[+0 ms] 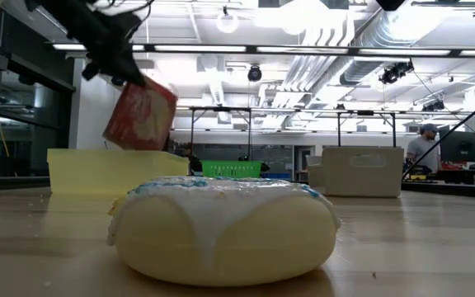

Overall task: Pick & Place Food Item
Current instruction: Put the popcorn bag into the yellow bin, then put the top white donut into the gray bin

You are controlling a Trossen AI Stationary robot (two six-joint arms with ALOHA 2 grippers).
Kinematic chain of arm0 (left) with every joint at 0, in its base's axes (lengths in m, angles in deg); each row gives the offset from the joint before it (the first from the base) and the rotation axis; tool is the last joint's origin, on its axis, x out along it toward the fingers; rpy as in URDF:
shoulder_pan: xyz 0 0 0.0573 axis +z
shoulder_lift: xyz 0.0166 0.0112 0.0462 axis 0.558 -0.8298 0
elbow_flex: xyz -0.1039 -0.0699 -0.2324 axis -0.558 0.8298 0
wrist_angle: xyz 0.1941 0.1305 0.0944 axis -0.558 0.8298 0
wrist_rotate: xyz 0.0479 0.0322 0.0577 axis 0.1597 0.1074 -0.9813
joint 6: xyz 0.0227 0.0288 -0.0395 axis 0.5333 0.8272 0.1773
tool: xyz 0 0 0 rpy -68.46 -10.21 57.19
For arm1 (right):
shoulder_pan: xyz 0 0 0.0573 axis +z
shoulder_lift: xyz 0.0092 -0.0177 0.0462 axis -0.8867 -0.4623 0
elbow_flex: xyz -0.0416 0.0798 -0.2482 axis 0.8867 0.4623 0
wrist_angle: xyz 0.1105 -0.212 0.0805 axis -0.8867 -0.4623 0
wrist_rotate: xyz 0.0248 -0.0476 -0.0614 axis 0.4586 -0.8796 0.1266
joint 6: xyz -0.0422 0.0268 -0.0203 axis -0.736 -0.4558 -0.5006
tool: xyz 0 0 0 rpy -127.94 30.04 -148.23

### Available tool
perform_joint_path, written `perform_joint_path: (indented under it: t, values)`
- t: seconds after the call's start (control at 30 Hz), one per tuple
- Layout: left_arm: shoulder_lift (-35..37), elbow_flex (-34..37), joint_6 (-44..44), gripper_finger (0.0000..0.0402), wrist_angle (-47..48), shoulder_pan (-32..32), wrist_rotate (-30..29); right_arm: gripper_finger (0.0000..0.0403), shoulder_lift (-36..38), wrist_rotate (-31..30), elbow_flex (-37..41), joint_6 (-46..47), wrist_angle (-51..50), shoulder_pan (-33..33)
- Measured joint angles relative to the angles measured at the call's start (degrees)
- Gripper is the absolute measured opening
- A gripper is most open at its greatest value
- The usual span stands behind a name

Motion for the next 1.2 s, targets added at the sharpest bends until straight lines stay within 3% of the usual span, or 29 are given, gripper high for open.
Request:
perform_joint_path:
  t: [0.23,0.5,0.67,0.93,1.2]
  values:
    - [0.81,7.9,0.05,0.0001,-8.07,5.8,9.14,0.0148,0.0,0.01,0.0,0.25,0.01,0.0]
    - [0.8,14.18,-1.68,0.0003,-12.55,12.33,14.85,0.0148,0.0,0.02,0.0,0.27,0.02,0.0]
    - [0.46,15.13,-1.83,0.0035,-12.44,14.65,18.64,0.0148,0.0,0.02,0.0,0.23,0.02,0.0]
    - [0.23,15.13,-1.7,0.0108,-12.92,15.92,16.72,0.0148,0.0,0.04,0.0,0.21,0.02,0.0]
    - [0.23,15.13,0.15,0.0118,-13.24,16.08,8.12,0.0148,0.0,0.04,0.0,0.19,0.02,0.0]
